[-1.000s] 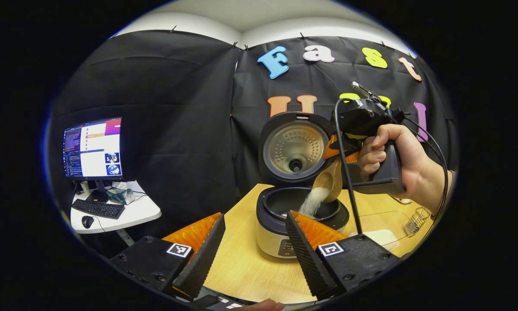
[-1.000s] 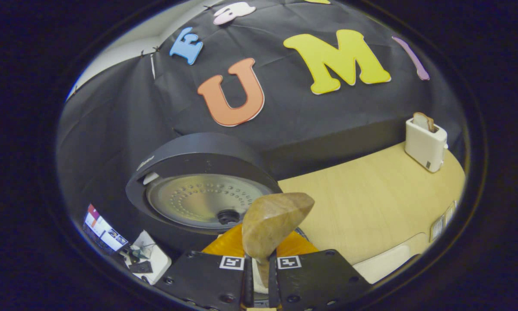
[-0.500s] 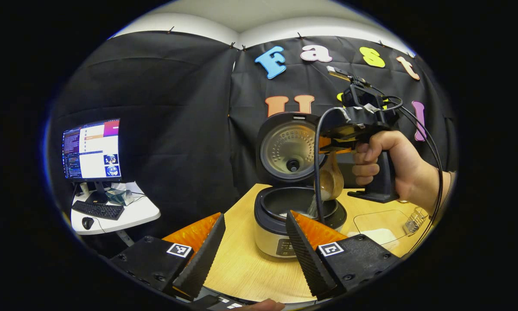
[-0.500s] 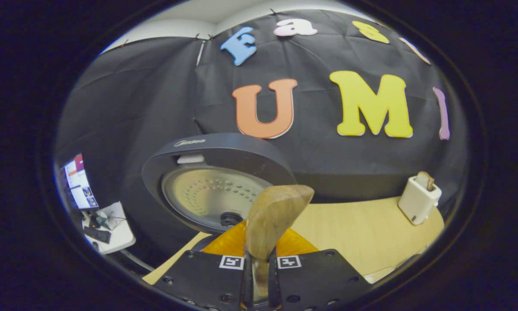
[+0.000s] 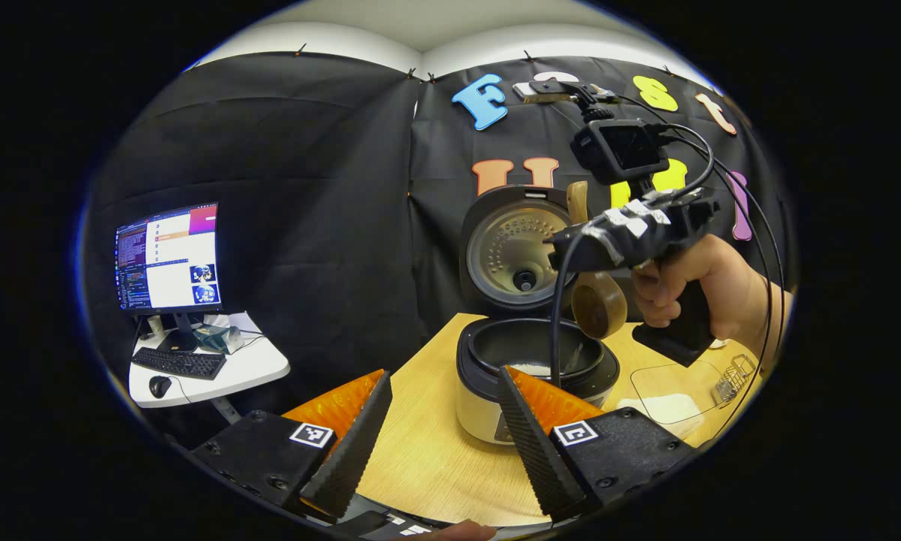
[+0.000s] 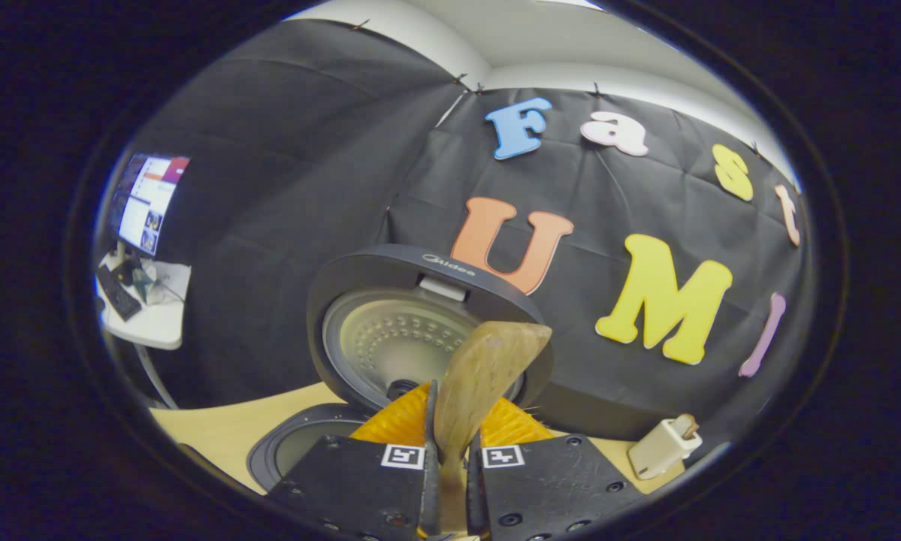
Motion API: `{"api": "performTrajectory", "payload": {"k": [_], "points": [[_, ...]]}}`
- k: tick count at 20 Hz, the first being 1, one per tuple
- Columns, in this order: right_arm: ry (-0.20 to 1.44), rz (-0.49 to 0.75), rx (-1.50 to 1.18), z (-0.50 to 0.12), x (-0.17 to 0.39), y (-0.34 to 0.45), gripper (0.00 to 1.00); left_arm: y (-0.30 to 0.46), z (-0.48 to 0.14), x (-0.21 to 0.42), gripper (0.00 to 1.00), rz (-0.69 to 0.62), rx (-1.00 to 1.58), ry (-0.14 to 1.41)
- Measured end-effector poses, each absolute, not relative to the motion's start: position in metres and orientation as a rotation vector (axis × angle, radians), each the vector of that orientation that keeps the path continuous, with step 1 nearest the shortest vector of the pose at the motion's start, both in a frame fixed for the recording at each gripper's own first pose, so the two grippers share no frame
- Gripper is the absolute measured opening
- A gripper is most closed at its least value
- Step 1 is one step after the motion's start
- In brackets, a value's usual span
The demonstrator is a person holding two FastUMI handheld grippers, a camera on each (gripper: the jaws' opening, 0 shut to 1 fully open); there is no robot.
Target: Close the left gripper, press the button to open the rice cooker; take a wooden spoon from the chopstick holder with the right hand, scoop a spoonful of rice and pour it into the rice cooker, then put the wooden spoon back into the chopstick holder.
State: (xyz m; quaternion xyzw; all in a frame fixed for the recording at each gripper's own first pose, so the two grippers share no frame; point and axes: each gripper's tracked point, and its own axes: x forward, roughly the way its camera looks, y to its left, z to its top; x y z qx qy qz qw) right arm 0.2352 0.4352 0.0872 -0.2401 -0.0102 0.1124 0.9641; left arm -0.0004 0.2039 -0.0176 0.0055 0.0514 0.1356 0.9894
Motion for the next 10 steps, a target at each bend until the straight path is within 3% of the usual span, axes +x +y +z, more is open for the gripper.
{"api": "performTrajectory", "payload": {"k": [10], "points": [[-0.018,0.200,-0.503,0.086,0.238,0.392,0.12,0.183,-0.013,0.005,0.90,0.250,0.042,0.091]]}}
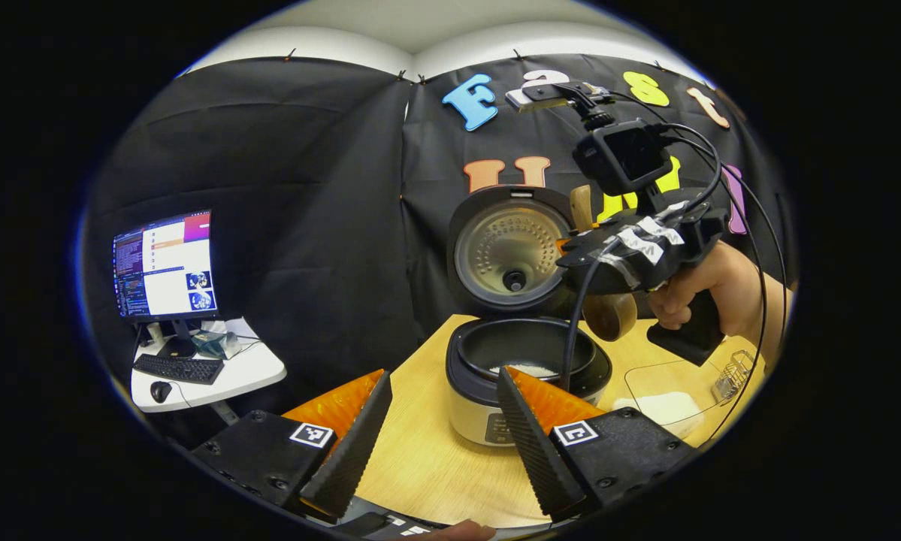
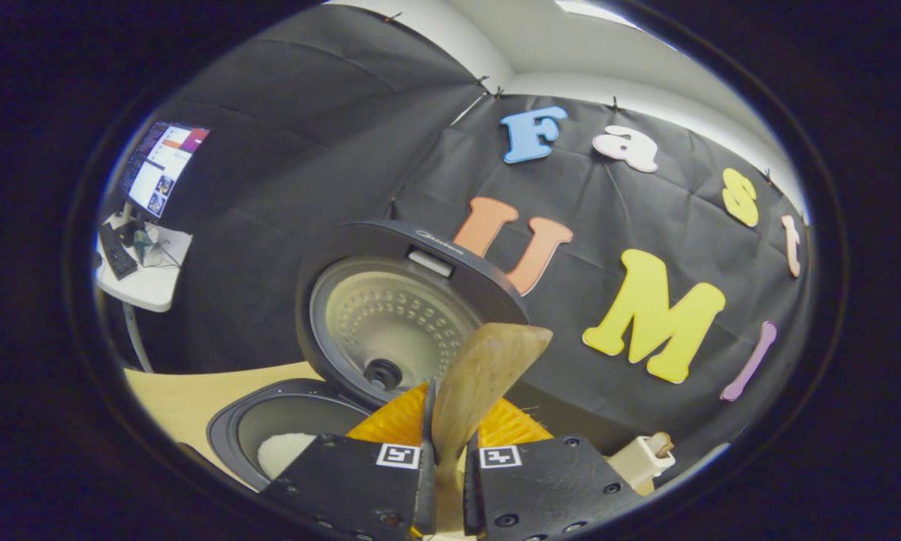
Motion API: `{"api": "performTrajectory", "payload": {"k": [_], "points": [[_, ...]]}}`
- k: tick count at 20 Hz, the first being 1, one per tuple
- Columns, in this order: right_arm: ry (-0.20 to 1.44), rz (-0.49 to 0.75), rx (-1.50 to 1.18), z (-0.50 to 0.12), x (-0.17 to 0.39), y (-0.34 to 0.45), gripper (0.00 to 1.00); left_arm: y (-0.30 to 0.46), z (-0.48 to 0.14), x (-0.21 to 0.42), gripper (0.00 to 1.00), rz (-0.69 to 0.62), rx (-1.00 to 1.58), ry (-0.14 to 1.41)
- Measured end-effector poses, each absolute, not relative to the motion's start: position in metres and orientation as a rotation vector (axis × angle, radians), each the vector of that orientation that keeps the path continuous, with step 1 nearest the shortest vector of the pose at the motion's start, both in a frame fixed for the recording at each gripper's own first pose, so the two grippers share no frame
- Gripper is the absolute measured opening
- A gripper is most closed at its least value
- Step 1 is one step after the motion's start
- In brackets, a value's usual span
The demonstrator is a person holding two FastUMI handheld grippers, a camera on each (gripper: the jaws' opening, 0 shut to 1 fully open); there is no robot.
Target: Close the left gripper, press the button to open the rice cooker; take a wooden spoon from the chopstick holder with the right hand, scoop a spoonful of rice and pour it into the rice cooker, then put the wooden spoon back into the chopstick holder.
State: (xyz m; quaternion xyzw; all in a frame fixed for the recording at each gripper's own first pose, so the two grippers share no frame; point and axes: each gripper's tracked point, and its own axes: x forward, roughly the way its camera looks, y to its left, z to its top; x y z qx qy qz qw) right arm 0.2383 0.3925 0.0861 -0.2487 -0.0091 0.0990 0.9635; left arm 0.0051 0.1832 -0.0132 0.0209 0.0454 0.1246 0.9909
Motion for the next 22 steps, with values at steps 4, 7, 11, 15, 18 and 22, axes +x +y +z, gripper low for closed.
{"api": "performTrajectory", "payload": {"k": [4,7,11,15,18,22], "points": [[-0.004,0.156,-0.468,0.090,0.242,0.347,0.14,0.161,-0.009,0.008,0.91,0.190,0.054,0.075],[0.033,0.103,-0.439,0.089,0.243,0.303,0.15,0.153,-0.003,0.006,0.90,0.181,0.069,0.058],[0.055,0.034,-0.386,0.087,0.246,0.243,0.15,0.138,0.001,0.005,0.90,0.154,0.091,0.041],[0.095,-0.030,-0.349,0.079,0.241,0.182,0.15,0.132,0.000,0.007,0.90,0.146,0.100,0.046],[0.116,-0.073,-0.326,0.071,0.232,0.140,0.15,0.131,0.001,0.007,0.90,0.150,0.102,0.044],[0.156,-0.116,-0.264,0.047,0.213,0.082,0.15,0.129,0.004,0.007,0.90,0.145,0.089,0.032]]}}
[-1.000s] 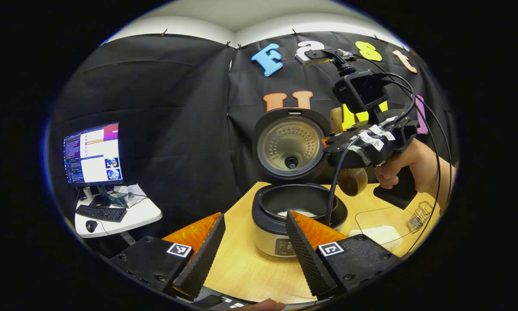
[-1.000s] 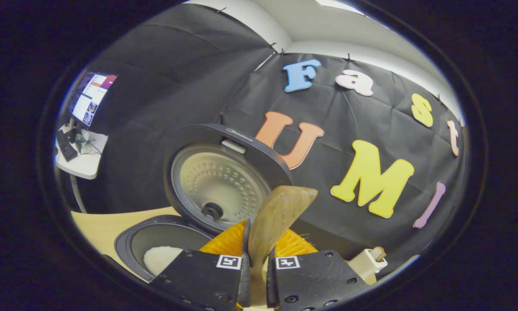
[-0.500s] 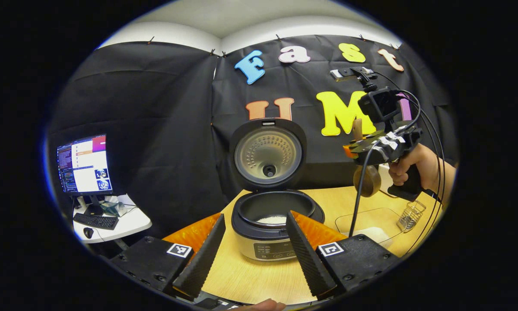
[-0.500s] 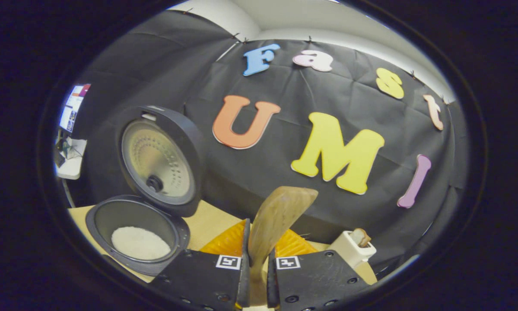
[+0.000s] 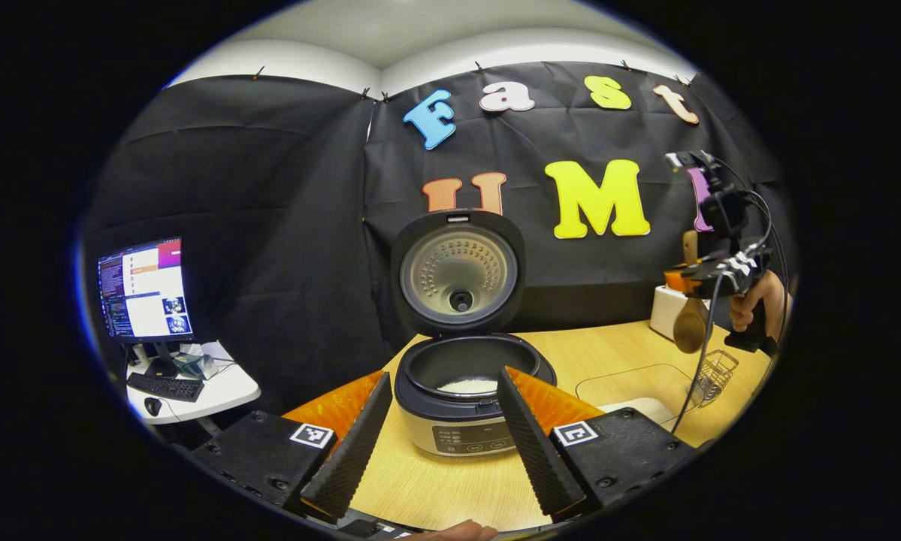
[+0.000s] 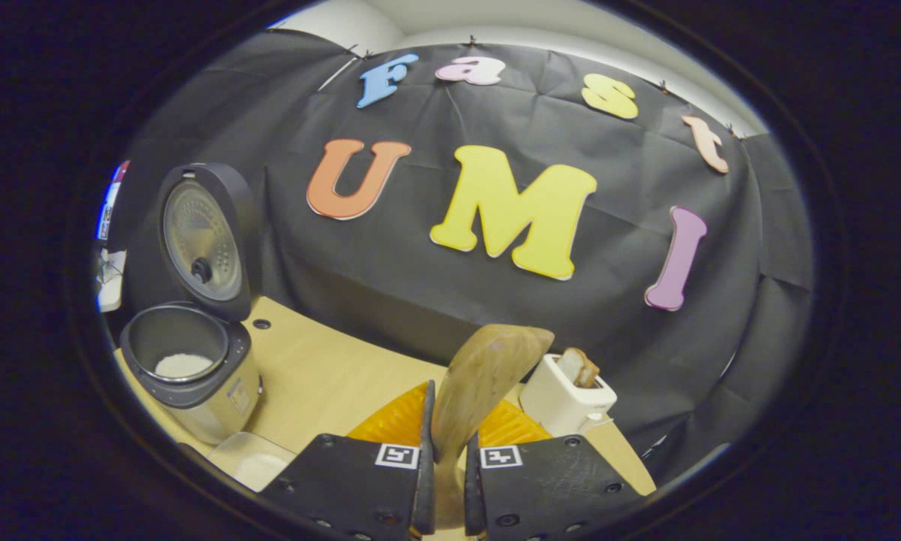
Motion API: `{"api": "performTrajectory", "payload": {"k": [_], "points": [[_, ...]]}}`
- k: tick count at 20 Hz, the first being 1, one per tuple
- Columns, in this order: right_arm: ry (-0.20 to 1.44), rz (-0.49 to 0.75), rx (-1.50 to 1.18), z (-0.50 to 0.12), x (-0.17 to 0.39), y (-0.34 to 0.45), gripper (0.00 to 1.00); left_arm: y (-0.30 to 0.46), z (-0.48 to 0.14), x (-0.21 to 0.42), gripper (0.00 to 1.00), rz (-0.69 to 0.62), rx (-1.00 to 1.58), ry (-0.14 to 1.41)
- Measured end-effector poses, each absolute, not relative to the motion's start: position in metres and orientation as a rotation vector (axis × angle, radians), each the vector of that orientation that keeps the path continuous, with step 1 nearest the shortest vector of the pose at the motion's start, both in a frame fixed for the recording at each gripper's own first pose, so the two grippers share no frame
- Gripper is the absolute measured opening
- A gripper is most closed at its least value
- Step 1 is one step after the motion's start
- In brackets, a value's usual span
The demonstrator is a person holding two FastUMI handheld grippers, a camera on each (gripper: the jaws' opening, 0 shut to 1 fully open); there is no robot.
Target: Close the left gripper, press the button to open the rice cooker; take a wooden spoon from the chopstick holder with the right hand, scoop a spoonful of rice and pour it into the rice cooker, then put the wooden spoon back into the chopstick holder.
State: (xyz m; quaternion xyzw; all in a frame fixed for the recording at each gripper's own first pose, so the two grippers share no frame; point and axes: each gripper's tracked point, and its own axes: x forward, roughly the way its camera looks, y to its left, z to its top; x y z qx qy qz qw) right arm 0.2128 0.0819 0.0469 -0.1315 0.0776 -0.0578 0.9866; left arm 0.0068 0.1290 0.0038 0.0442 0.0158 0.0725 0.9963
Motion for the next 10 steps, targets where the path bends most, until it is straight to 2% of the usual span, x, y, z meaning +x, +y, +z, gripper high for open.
{"api": "performTrajectory", "payload": {"k": [4,10], "points": [[0.185,-0.196,-0.159,0.025,0.200,0.017,0.15,0.129,0.005,0.007,0.90,0.154,0.078,0.031],[0.111,-0.256,-0.229,0.005,0.185,-0.027,0.16,0.126,0.003,0.010,0.90,0.152,0.084,0.040]]}}
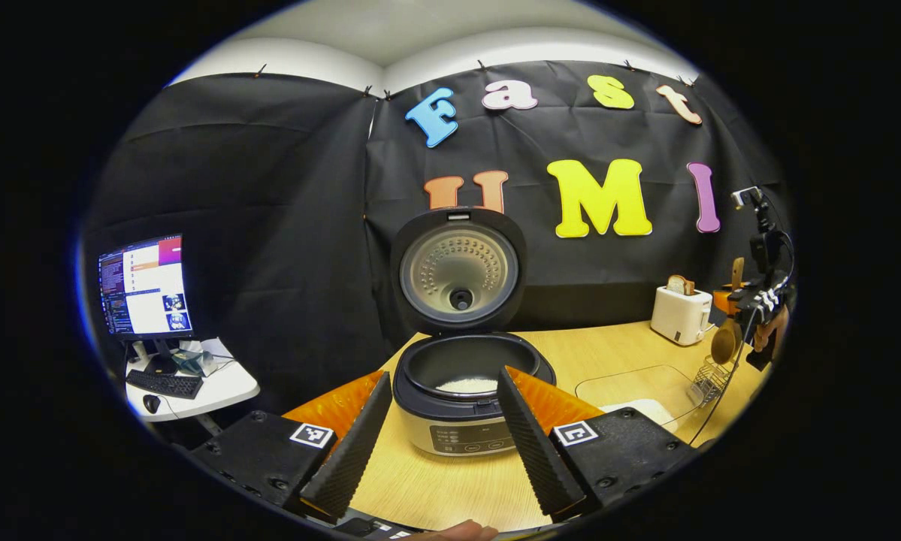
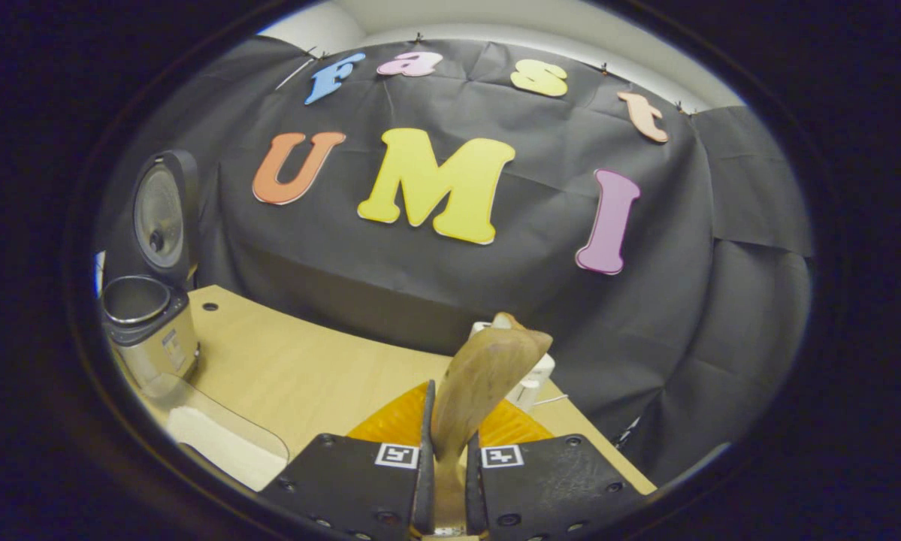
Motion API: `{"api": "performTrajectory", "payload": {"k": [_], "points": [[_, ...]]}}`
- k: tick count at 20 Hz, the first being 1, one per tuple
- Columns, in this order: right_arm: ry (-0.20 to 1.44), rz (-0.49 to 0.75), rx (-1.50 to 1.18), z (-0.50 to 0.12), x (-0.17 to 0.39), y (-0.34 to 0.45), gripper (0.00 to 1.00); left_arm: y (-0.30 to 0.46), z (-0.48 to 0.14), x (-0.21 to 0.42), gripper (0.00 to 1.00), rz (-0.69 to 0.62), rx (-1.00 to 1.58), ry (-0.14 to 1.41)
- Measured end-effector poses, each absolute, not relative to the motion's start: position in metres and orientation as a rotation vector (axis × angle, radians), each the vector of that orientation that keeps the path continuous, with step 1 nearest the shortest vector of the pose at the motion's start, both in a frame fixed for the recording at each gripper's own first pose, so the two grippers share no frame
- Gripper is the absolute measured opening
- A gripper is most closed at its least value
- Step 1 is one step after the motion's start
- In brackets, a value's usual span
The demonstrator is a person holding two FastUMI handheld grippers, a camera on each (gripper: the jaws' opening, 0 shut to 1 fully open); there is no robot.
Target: Close the left gripper, press the button to open the rice cooker; take a wooden spoon from the chopstick holder with the right hand, scoop a spoonful of rice and pour it into the rice cooker, then put the wooden spoon back into the chopstick holder.
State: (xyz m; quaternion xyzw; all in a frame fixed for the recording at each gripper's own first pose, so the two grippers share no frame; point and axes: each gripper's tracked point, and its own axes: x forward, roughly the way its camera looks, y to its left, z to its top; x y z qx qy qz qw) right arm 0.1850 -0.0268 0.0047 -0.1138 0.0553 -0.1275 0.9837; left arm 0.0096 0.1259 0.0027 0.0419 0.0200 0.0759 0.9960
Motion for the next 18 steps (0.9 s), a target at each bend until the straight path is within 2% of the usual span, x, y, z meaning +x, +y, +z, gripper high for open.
{"api": "performTrajectory", "payload": {"k": [4,8,10,11,16,18], "points": [[0.128,-0.229,-0.172,-0.010,0.183,-0.026,0.22,0.121,0.003,0.010,0.90,0.146,0.097,0.041],[0.158,-0.211,-0.126,-0.016,0.176,-0.029,0.20,0.114,0.004,0.010,0.90,0.134,0.114,0.037],[0.195,-0.196,-0.085,-0.030,0.177,-0.030,0.32,0.108,0.005,0.010,0.90,0.127,0.116,0.033],[0.204,-0.207,-0.072,-0.033,0.177,-0.035,0.32,0.106,0.006,0.011,0.90,0.127,0.113,0.031],[0.149,-0.263,-0.083,-0.020,0.183,-0.059,0.46,0.108,0.015,0.011,0.90,0.167,0.091,-0.002],[0.123,-0.265,-0.107,-0.012,0.181,-0.063,0.59,0.110,0.019,0.010,0.90,0.195,0.067,-0.013]]}}
